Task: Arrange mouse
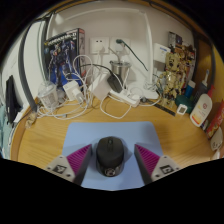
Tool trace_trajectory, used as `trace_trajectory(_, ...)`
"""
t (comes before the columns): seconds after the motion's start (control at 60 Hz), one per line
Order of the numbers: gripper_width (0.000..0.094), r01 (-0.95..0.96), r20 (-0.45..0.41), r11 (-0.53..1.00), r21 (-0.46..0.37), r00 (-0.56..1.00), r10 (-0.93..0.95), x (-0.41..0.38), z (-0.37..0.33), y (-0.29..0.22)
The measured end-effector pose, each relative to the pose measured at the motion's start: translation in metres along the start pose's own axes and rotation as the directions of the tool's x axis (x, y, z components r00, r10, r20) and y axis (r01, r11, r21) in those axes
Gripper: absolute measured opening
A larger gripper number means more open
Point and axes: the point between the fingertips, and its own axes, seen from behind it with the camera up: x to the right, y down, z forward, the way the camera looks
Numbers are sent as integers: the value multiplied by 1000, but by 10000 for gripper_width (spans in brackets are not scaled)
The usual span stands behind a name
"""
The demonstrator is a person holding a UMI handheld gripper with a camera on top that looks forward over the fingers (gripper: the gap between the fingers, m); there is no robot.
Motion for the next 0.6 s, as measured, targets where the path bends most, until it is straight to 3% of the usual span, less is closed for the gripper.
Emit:
trace_trajectory(0.017, 877, 3, 5, 1000, -2, 1000, -3, -1, -1, 0)
trace_trajectory(0.333, 865, 19, 24, 1000, -7, 1000, -19, -5, -102, 5)
trace_trajectory(0.6, 867, 30, -60, 991, 132, 998, -23, 5, -239, -39)
